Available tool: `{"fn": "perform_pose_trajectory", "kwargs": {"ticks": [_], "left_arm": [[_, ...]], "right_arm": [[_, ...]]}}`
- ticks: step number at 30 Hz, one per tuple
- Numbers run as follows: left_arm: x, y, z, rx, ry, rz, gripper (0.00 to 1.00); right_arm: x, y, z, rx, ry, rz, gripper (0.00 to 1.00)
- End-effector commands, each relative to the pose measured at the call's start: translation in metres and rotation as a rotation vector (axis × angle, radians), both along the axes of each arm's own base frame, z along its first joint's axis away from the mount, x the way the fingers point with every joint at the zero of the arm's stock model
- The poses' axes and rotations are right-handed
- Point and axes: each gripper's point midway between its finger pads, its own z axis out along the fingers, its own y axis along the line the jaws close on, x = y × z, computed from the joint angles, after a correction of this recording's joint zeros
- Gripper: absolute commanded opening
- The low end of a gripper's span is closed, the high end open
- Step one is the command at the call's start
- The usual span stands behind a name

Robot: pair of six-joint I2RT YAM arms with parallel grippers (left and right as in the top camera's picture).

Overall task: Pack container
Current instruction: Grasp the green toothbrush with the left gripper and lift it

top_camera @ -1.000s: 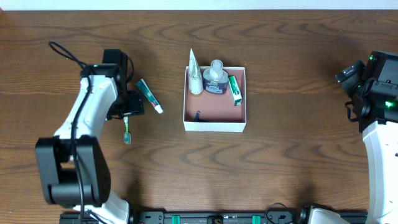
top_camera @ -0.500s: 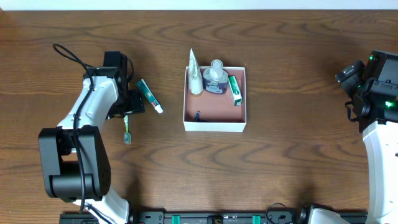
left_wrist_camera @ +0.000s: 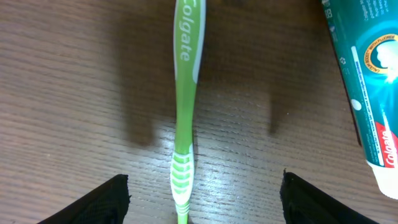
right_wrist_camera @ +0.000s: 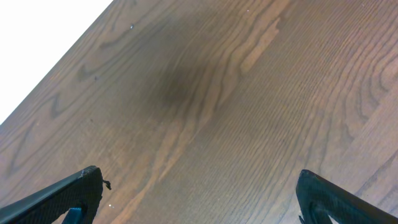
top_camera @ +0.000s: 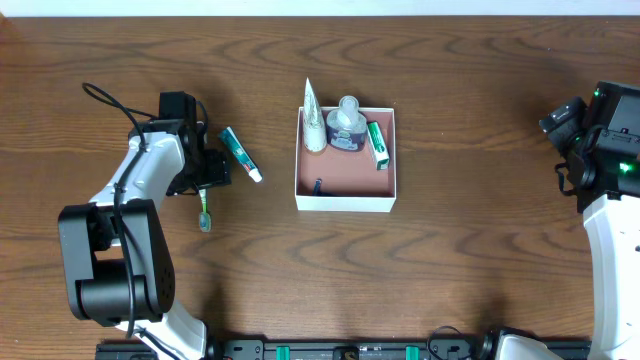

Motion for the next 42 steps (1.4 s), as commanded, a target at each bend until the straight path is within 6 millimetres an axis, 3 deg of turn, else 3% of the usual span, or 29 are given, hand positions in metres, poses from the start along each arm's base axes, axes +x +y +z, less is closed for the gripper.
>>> {"fn": "perform_pose_trajectory", "kwargs": {"ticks": [1, 8, 13, 16, 18, 20, 29, 35, 42], "left_arm": [[-0.008, -0.002, -0.009, -0.020, 0.025, -0.018, 0.76], [-0.014, 0.001, -0.025, -0.020, 0.057, -0.006, 0.73], [-0.018, 0.002, -0.035, -0.023, 0.090, 0.000, 0.58], [-0.020, 0.002, -0.039, -0.024, 0.104, 0.003, 0.45], [-0.020, 0.002, -0.040, -0.024, 0.103, 0.003, 0.23], [-0.018, 0.002, -0.040, -0.023, 0.098, 0.003, 0.07], [-0.017, 0.002, -0.037, -0.028, 0.094, 0.034, 0.06], [-0.007, -0.003, -0.002, -0.058, 0.062, 0.029, 0.06], [0.011, -0.015, 0.086, -0.100, -0.112, -0.020, 0.06]], "right_arm": [[-0.001, -0.006, 0.004, -0.017, -0.002, -0.019, 0.99], [-0.001, -0.006, 0.004, -0.017, -0.002, -0.019, 0.99], [-0.001, -0.006, 0.004, -0.017, -0.002, -0.019, 0.99], [-0.001, -0.006, 0.004, -0.017, -0.002, -0.019, 0.99], [-0.001, -0.006, 0.004, -0.017, -0.002, -0.019, 0.99], [-0.001, -0.006, 0.004, -0.017, -0.002, -0.019, 0.99], [-0.001, -0.006, 0.004, -0.017, -0.002, -0.019, 0.99], [-0.001, -0.006, 0.004, -0.017, -0.002, -0.019, 0.99], [-0.001, -0.006, 0.004, -0.017, -0.002, -0.019, 0.99]]}}
